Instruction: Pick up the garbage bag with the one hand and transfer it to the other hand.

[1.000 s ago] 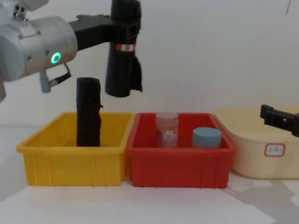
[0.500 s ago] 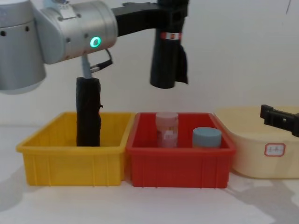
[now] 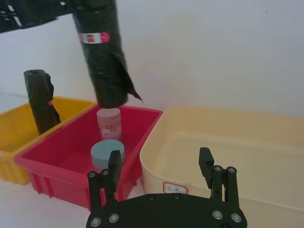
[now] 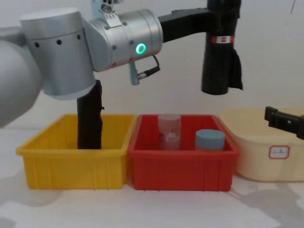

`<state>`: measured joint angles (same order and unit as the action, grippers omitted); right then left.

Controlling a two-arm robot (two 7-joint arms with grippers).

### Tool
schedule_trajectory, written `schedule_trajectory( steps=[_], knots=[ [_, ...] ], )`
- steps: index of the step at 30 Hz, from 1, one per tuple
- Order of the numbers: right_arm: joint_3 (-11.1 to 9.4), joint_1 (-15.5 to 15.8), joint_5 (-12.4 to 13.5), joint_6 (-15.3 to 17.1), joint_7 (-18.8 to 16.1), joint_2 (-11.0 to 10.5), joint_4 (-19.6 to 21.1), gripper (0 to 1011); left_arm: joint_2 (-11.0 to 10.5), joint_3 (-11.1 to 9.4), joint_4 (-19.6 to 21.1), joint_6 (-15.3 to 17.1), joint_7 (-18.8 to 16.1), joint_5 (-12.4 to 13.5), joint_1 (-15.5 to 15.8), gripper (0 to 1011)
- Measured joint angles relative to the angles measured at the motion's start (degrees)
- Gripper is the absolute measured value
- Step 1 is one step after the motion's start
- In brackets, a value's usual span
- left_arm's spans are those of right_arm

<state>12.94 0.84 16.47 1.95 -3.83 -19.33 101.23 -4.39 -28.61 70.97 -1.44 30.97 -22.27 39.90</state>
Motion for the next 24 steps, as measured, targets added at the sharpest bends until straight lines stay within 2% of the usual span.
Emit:
schedule_trajectory(
  steps=[4,13,19,24],
  knots=[
    [0.0,0.0,0.0,0.0,0.0,0.0,0.0,1001,2.2,-0.5,-4.9,-1.7,2.9,-2.0,1.8,446],
    [0.0,0.0,0.0,0.0,0.0,0.0,0.0,1001,5.1,-0.9,-11.9,-4.0,6.6,-4.9,4.2,446],
    [0.0,0.0,0.0,0.0,0.0,0.0,0.0,1001,6.7,-1.2,-15.0,-4.3,7.9,-6.3,5.3,446],
    [0.0,0.0,0.0,0.0,0.0,0.0,0.0,1001,7.4,-1.6,-16.0,-3.6,8.4,-7.2,5.7,446]
  ],
)
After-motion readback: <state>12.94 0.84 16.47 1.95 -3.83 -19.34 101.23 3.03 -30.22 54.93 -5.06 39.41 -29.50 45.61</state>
